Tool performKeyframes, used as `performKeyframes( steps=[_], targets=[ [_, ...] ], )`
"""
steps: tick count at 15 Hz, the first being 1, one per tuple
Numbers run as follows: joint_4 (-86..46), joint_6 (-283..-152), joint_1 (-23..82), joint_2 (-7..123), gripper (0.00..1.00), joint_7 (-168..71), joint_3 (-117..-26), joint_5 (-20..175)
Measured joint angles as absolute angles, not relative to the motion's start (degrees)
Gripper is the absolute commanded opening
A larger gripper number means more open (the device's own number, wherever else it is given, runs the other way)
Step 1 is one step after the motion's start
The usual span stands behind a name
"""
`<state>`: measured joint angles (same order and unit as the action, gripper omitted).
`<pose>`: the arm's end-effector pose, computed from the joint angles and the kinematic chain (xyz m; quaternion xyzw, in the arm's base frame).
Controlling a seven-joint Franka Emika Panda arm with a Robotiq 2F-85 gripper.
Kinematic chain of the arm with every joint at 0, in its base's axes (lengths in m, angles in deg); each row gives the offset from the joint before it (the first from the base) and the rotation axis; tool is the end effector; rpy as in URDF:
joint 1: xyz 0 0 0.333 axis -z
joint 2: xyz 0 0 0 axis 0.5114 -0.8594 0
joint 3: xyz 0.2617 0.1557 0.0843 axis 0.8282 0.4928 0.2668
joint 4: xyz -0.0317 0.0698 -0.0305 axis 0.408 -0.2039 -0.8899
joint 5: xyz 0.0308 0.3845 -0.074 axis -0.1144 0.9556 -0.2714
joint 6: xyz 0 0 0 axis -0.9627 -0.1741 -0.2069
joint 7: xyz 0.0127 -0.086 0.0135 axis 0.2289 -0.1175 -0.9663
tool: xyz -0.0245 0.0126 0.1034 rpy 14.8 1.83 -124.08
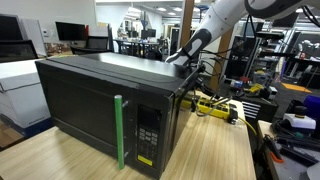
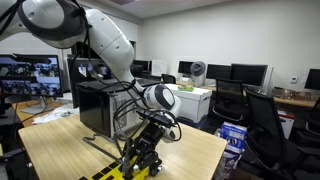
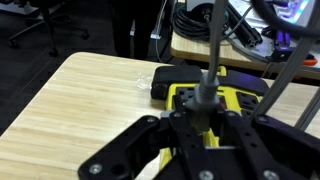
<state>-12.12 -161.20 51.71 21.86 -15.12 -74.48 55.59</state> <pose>0.4993 -0.3151 0.1188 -0.8400 -0.0645 0.5387 0.0004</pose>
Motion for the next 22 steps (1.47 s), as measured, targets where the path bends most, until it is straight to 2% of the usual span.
performKeyframes(
  steps=[22],
  targets=[
    [-9.2, -161.3, 53.9, 20.2, 0.07, -15.9, -75.0, 60.5]
  ],
)
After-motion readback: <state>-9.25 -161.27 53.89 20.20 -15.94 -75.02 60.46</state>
